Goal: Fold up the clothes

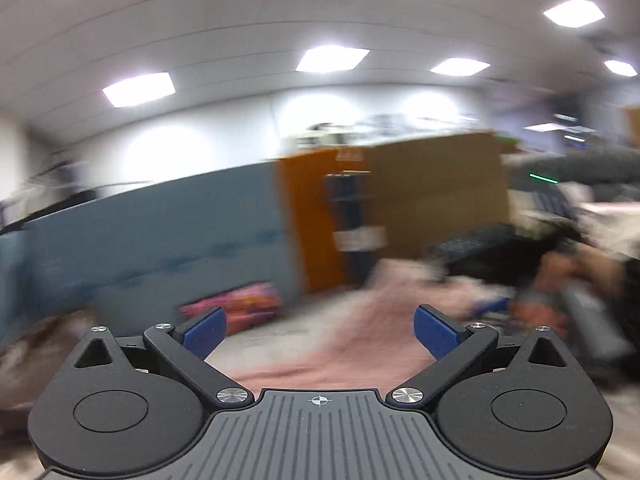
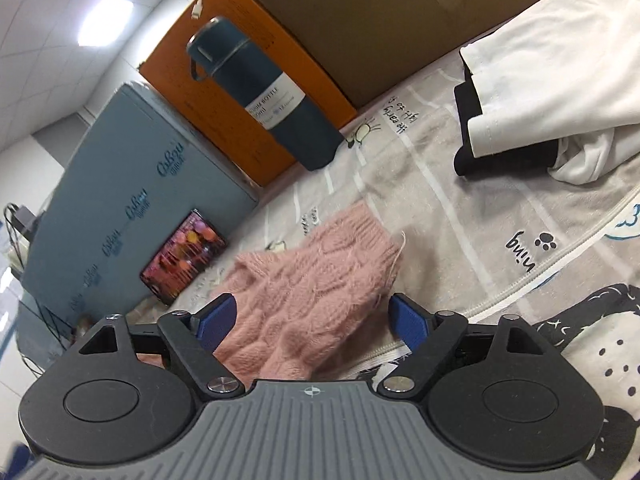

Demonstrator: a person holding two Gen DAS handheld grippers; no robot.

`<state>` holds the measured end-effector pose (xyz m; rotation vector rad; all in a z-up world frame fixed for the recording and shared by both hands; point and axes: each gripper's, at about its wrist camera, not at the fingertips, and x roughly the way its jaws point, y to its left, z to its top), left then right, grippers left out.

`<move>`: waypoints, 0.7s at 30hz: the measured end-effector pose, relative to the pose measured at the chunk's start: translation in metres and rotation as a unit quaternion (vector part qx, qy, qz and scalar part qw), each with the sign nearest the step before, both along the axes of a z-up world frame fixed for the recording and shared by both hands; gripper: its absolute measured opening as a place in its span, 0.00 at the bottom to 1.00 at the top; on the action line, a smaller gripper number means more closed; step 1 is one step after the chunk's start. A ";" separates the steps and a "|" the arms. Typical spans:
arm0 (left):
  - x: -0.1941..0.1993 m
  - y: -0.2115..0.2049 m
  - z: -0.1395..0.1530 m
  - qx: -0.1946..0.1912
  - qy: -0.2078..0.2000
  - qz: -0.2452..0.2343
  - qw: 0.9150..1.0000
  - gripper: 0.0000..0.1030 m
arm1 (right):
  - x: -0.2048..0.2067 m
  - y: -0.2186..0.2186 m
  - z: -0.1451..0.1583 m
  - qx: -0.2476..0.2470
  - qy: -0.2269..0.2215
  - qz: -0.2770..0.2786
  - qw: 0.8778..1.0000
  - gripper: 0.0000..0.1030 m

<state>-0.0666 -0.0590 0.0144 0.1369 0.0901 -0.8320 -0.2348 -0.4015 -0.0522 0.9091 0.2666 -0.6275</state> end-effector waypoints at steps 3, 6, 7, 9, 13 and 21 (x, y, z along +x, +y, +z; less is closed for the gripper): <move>0.011 0.002 0.001 -0.002 0.001 0.030 1.000 0.99 | 0.002 0.002 -0.001 -0.010 -0.001 -0.002 1.000 0.72; 0.071 0.026 -0.008 -0.002 0.090 0.112 0.990 0.98 | 0.007 0.003 -0.001 -0.019 0.005 0.001 1.000 0.66; 0.090 0.031 -0.014 0.012 0.136 0.117 0.984 0.98 | 0.010 0.003 -0.001 -0.023 0.009 0.004 1.000 0.60; 0.115 0.033 -0.029 0.047 0.228 0.061 0.971 0.97 | 0.015 0.004 -0.001 -0.027 0.016 0.012 0.999 0.48; 0.117 0.022 -0.051 0.104 0.273 -0.032 0.956 0.58 | 0.020 0.003 -0.001 -0.014 -0.002 0.032 0.999 0.16; 0.097 0.014 -0.015 0.068 0.142 -0.035 0.987 0.17 | 0.005 0.005 0.052 -0.113 -0.058 0.005 0.992 0.08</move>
